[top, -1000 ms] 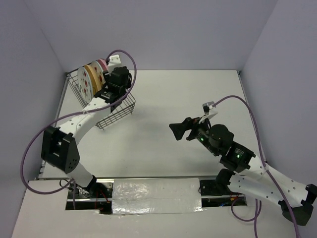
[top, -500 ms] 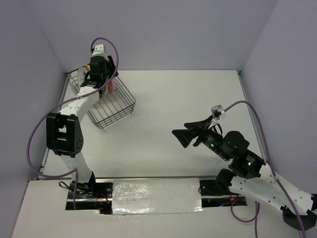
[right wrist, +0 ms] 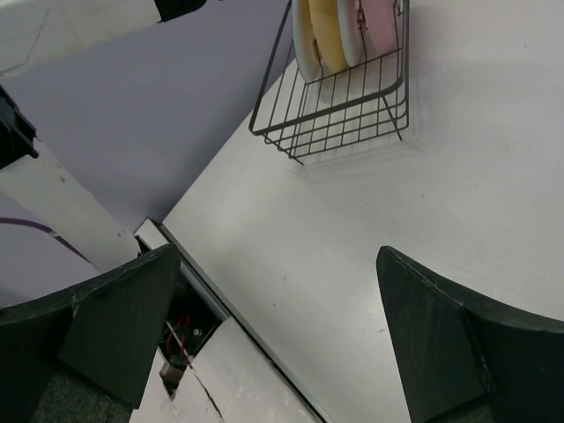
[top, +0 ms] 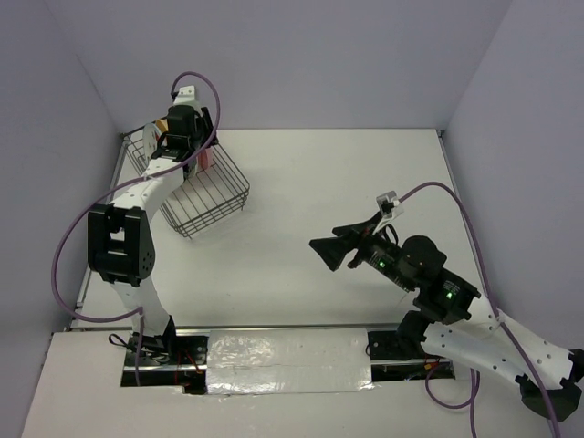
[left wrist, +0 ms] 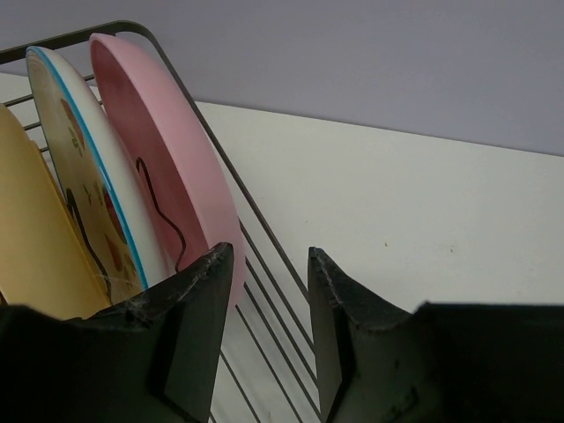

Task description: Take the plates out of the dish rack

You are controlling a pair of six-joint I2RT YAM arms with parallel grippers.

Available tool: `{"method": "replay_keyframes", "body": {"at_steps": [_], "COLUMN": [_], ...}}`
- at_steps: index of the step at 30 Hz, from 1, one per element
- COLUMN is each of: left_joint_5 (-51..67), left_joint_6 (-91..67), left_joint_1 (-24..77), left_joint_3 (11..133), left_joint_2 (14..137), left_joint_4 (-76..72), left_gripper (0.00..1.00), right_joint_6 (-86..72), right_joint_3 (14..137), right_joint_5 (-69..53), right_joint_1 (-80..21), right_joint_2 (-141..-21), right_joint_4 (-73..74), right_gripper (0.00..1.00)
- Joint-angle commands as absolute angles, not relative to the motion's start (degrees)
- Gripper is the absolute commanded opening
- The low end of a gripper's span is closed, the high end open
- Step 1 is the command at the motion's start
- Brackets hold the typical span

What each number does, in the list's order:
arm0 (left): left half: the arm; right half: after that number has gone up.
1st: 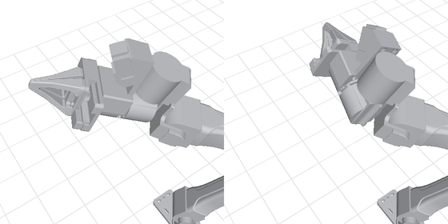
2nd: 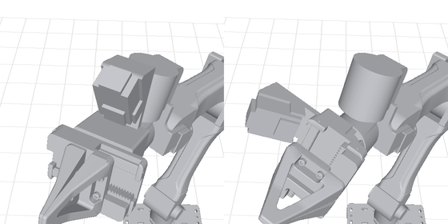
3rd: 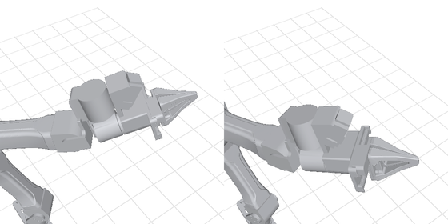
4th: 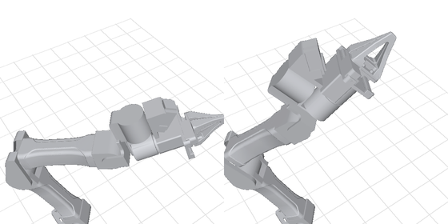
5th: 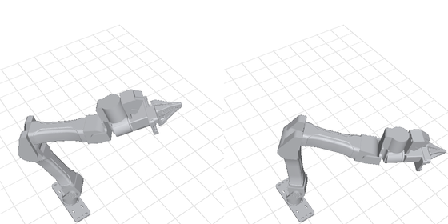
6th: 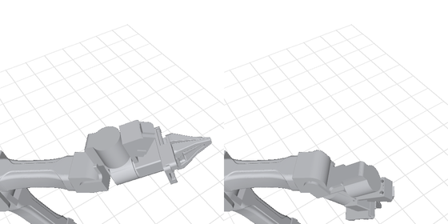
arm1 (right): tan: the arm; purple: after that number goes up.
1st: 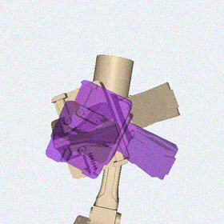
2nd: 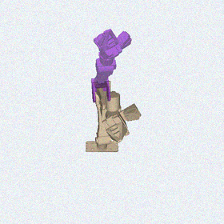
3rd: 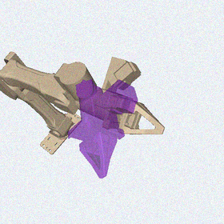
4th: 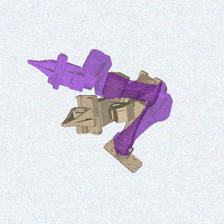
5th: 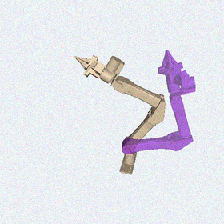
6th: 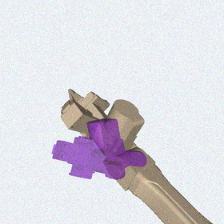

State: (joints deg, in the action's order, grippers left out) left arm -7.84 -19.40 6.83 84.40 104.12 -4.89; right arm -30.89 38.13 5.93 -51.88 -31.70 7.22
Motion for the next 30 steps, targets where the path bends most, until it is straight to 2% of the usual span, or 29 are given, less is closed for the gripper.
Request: {"method": "replay_keyframes", "body": {"at_steps": [1,12,25,29,30], "left_joint_5": [-9.3,-17.0,-12.0,-12.2,-12.5], "left_joint_6": [-18.8,-19.8,-20.8,-20.9,-21.0], "left_joint_1": [6.6,6.9,6.6,6.6,6.6], "left_joint_3": [87.1,85.3,92.4,94.3,94.3], "left_joint_2": [103.0,103.5,110.7,112.4,112.4], "left_joint_4": [-5.4,-4.4,-2.4,-1.5,-1.6], "left_gripper": [0.51,0.51,0.51,0.49,0.44], "right_joint_6": [-30.2,-30.1,-28.9,-28.2,-28.1], "right_joint_3": [38.9,38.6,40.1,39.7,39.8], "right_joint_5": [4.7,4.9,5.3,4.4,4.5], "right_joint_1": [-52.0,-52.0,-52.0,-52.0,-52.1], "right_joint_2": [-31.6,-32.0,-32.7,-32.0,-32.0], "right_joint_4": [4.8,4.2,6.1,5.2,5.3], "right_gripper": [0.99,0.99,0.99,1.00,1.00]}}
